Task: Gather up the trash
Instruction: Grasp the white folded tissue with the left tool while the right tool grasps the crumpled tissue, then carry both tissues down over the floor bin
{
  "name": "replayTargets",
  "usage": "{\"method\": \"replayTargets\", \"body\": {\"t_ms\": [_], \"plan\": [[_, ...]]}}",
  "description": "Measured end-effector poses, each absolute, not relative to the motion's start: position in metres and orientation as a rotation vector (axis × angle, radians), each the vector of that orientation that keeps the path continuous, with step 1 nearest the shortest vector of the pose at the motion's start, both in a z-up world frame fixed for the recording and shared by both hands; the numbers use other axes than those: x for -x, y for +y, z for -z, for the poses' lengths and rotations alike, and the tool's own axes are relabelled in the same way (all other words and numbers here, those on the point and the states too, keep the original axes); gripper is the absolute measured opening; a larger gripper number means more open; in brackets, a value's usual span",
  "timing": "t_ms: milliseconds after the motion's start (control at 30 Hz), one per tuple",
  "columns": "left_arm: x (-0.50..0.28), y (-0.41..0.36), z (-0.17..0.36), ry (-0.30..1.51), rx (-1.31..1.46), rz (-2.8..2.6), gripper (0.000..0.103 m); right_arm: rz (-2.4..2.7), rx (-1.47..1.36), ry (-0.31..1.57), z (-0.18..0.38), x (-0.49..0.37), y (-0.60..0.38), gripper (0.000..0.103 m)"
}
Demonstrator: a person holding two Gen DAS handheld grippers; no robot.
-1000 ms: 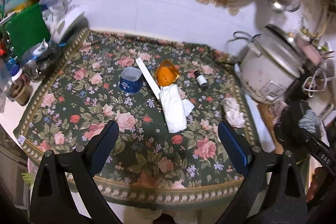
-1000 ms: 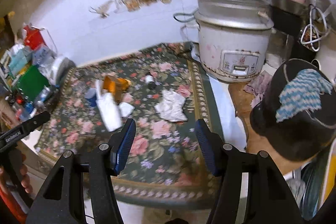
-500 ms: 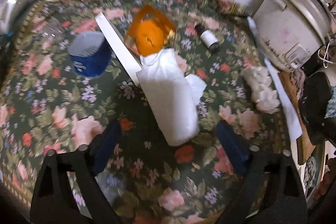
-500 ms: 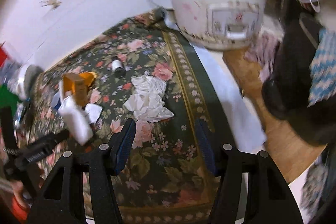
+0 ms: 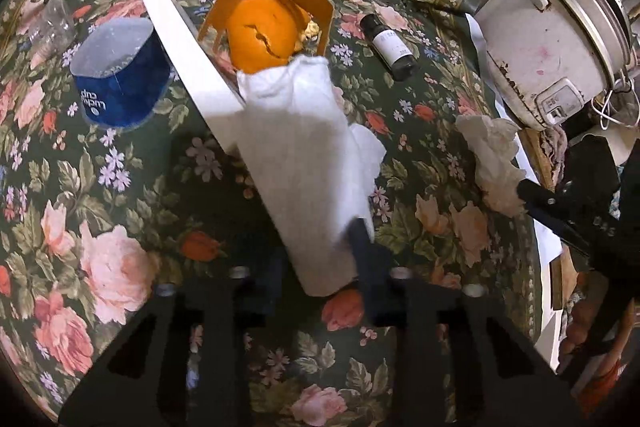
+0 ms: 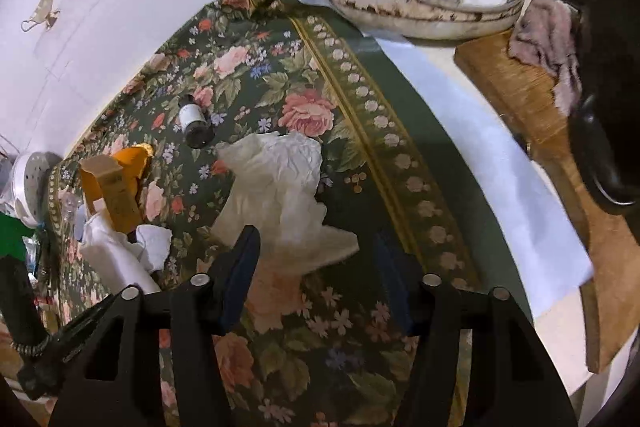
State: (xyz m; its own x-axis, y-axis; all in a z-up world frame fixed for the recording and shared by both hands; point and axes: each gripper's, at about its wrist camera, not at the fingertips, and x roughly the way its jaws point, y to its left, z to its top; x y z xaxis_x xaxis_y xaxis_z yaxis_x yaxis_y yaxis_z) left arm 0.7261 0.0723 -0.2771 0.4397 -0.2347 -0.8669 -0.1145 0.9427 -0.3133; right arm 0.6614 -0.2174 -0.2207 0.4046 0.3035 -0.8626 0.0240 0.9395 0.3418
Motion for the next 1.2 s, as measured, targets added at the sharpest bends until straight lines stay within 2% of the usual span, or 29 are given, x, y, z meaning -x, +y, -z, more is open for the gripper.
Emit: {"method": "replayTargets", "body": {"t_ms": [67,167,267,800,1200], "plan": [[-0.726,0.069,0.279,1.124,0.339,0.065,0.015,-0.201,-0.341,1.156,0.227,-0.663,-0.216,0.036],[-0.725,0.063,0.277,1.117,0.328,0.055,0.006,-0.238,-0.362,1.173,0.234,-0.662,-0.215,0.024],[-0.722,0.056,0.269,1.088,0.296,0.039,0.005,-0.251,-0.334,1.156,0.232,-0.658,-0.214,0.018],[-0.661,0.034,0.18,0.801,0.311,-0.143,0.004,-0.416,-0.25,0.998,0.168,-0.612,-0.242,0.014],[-0.551,0.041,0.13,0.698,0.26,-0.139,0.004,-0.46,-0.25,0.894,0.12,-0.517,-0.22,0.014]]}}
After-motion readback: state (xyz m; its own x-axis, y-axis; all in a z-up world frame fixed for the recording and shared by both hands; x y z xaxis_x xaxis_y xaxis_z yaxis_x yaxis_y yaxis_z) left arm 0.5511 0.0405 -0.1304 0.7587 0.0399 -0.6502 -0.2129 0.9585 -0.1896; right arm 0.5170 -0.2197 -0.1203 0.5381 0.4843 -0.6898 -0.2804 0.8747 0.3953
